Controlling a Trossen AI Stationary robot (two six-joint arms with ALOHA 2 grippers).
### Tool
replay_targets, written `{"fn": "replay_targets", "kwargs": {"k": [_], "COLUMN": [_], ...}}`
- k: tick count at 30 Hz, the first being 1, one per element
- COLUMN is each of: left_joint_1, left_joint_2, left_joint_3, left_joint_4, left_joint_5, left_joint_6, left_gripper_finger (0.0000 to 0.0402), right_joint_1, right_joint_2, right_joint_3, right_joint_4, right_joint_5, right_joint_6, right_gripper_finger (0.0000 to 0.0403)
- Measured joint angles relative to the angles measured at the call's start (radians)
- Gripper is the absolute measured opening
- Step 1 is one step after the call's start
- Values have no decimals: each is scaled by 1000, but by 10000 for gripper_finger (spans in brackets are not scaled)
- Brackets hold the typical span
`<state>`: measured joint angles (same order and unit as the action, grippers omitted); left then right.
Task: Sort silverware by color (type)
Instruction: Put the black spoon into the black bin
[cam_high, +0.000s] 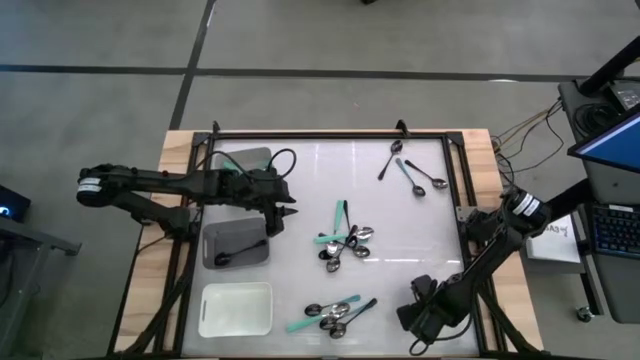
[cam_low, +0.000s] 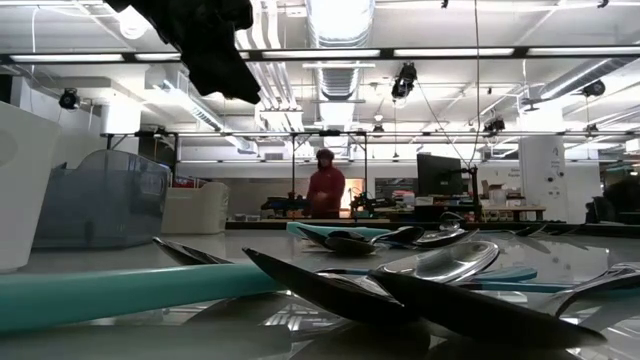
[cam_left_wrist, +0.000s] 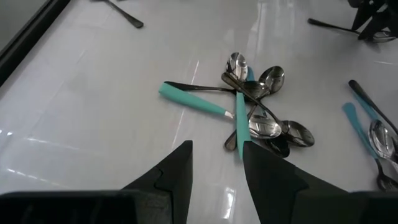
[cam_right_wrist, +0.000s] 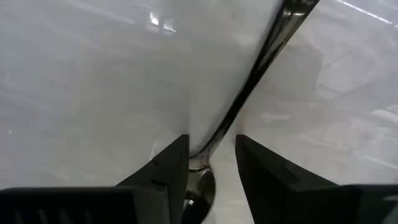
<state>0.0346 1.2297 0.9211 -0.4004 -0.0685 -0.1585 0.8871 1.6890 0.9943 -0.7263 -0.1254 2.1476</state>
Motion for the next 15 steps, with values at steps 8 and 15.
{"fn": "replay_targets", "kwargs": {"k": [8, 15], "left_joint_1": [-2, -2], "left_joint_2": [0, 0], "left_joint_3": [0, 0], "left_joint_4": [5, 5], "left_joint_5": [0, 0], "left_joint_6": [-2, -3], "left_gripper_finger": [123, 123], "right_joint_1": [-2, -2], "right_joint_2": [21, 25], "right_joint_3": [-2, -2], "right_joint_4": [0, -23], "right_joint_5": [14, 20], "right_joint_6": [-1, -12], "right_gripper_finger": [123, 87]}}
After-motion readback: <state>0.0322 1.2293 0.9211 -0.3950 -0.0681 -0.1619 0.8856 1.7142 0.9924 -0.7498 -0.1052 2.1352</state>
